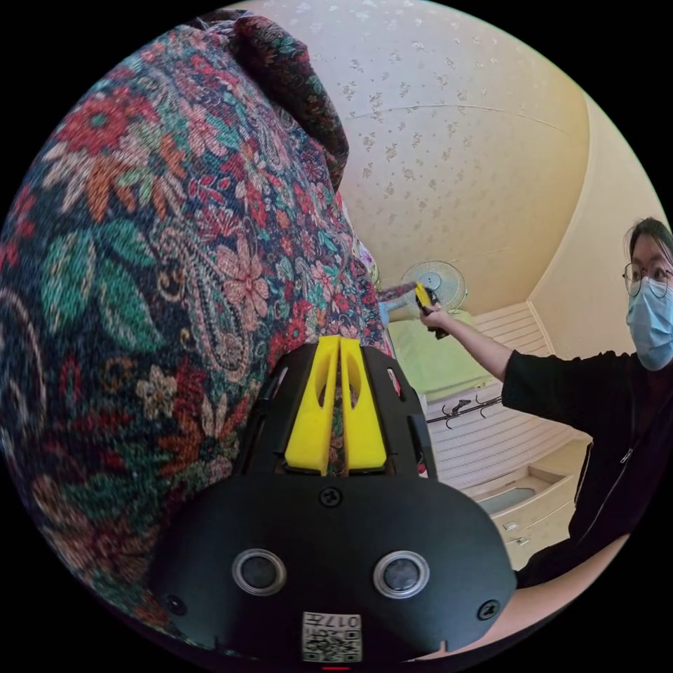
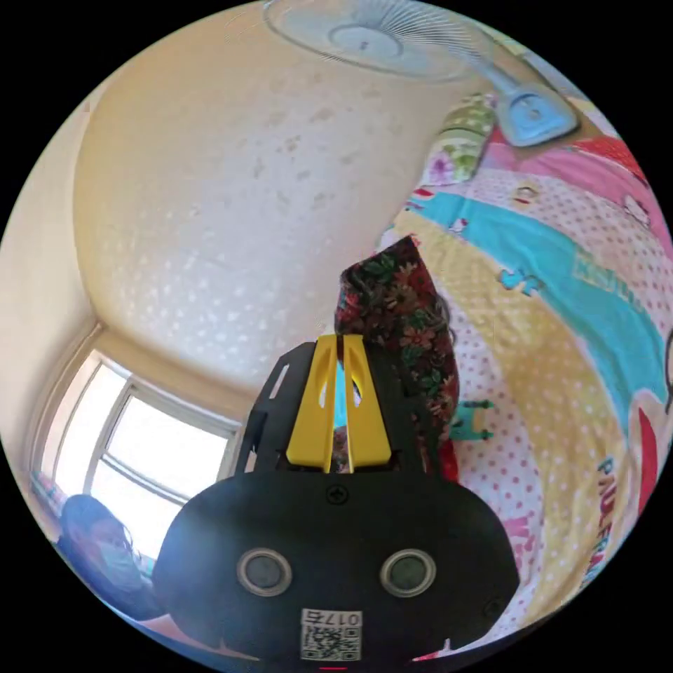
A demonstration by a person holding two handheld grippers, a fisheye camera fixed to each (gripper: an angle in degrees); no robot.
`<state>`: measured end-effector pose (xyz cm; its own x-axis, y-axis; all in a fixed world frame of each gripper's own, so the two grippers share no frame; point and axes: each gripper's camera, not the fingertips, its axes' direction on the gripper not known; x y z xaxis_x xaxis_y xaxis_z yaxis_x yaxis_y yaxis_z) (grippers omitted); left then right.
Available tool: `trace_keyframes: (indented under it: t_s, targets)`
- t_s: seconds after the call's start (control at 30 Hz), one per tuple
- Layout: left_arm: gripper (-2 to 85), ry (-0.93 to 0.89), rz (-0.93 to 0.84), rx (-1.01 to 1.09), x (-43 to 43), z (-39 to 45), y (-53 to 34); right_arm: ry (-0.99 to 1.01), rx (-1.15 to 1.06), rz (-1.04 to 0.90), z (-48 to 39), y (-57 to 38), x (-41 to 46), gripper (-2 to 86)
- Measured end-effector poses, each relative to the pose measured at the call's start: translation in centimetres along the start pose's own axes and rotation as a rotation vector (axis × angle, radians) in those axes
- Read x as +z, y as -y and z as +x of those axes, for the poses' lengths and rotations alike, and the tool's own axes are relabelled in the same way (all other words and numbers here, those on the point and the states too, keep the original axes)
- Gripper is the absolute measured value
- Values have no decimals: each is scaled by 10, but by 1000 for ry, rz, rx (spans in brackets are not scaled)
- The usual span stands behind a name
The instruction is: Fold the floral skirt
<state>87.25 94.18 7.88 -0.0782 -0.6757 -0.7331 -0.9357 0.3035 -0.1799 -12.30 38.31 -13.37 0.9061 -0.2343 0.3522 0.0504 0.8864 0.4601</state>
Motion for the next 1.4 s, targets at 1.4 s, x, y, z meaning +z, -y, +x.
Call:
trace_keyframes:
  t_s: [1.4]
  targets:
    - [-9,-22,10,13,-41,-19,1,-763,-318,-767,-133,-215,133,41]
